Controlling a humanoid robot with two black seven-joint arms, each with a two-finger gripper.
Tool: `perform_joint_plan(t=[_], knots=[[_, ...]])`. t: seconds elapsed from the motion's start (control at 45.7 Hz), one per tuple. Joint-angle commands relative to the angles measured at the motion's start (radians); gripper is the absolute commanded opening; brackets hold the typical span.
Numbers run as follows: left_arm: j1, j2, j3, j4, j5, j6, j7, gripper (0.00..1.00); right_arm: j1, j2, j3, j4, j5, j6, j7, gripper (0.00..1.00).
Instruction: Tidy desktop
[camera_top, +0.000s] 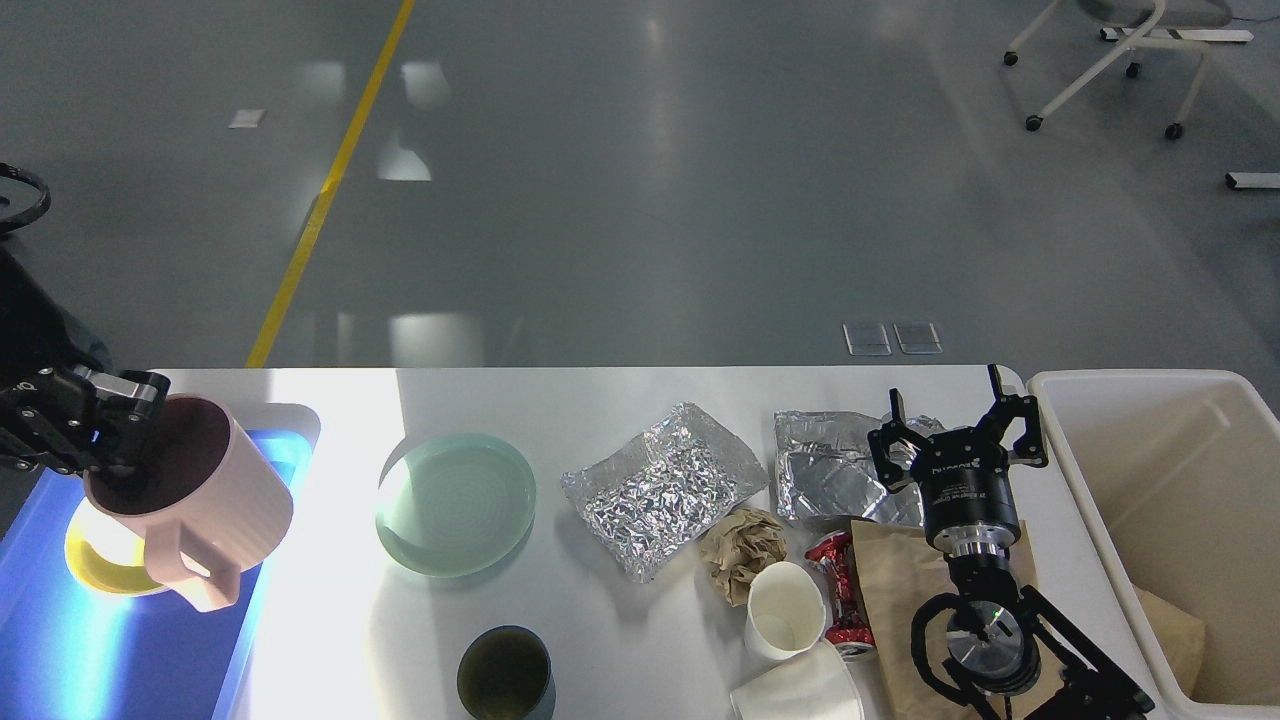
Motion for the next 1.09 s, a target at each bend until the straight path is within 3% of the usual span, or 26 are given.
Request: perform_joint_plan(t=[0.0, 0.153, 0.394, 0.657, 0.854, 1.073], knots=[[0.007, 0.008, 0.013, 0.015, 0.001, 0.0, -0.001, 0.0, 0.0, 0.0, 0.0, 0.001, 0.0, 0.0, 0.0, 1.0], [0.067, 0.092, 0.076, 0.09, 0.001, 0.0, 0.002, 0.0, 0.0, 0.0, 0.0, 0.003, 0.0, 0.001, 0.0, 1.0], [0.369, 0.328, 0.056, 0.371, 0.074, 0.0, 0.037, 0.0, -0.002, 0.0, 0.0, 0.001, 0.0, 0.0, 0.0, 1.0], [0.737, 0.579, -0.224, 0.63, 0.287, 0.0, 0.05, 0.01, 0.0, 0.0, 0.001, 0.001, 0.001, 0.001, 0.0, 1.0], [1.087, 0.58, -0.491, 0.836, 0.298, 0.0, 0.042, 0.02, -0.002, 0.0, 0.001, 0.001, 0.0, 0.0, 0.0, 1.0], [1.388, 0.556, -0.757, 0.962, 0.3, 0.021, 0.042, 0.03, -0.002, 0.0, 0.0, 0.001, 0.0, 0.0, 0.0, 1.0]])
